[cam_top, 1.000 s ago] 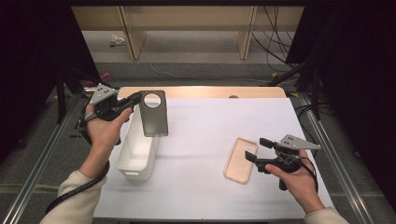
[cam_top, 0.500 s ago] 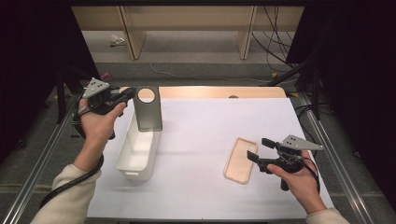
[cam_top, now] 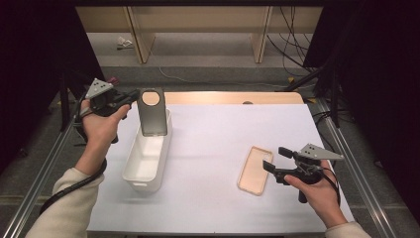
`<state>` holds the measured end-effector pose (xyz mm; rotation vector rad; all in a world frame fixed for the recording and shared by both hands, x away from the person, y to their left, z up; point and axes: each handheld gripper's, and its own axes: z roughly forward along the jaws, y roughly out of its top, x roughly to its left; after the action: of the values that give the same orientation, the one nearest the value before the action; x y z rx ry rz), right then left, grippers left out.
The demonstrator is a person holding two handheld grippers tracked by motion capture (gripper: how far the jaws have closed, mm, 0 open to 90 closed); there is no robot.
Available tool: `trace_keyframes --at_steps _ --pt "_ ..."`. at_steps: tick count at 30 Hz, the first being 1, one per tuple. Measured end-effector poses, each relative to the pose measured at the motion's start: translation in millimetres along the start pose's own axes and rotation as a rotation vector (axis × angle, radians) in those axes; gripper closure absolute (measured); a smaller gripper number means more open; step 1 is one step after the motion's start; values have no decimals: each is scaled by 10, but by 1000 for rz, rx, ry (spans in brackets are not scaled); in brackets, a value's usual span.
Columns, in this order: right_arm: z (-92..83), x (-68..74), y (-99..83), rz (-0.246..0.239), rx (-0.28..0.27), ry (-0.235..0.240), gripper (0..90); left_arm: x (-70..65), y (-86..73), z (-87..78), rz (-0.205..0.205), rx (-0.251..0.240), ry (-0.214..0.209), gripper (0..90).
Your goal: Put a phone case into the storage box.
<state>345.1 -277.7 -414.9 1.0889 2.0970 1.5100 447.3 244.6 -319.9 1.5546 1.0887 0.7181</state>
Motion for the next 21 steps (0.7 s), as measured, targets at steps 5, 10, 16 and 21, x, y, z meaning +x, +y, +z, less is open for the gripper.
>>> trace_keyframes --at_steps 5,10,16,21 --pt "-3 -4 -4 0 0 -2 177 45 -1 40 7 7 12 849" --pt "-3 -4 -4 0 1 -3 177 97 -10 83 13 8 16 849" --pt "-1 -6 -6 1 2 -3 177 146 -24 126 24 16 23 848" --pt "1 -6 -7 1 3 -1 177 180 -31 161 25 18 32 849"
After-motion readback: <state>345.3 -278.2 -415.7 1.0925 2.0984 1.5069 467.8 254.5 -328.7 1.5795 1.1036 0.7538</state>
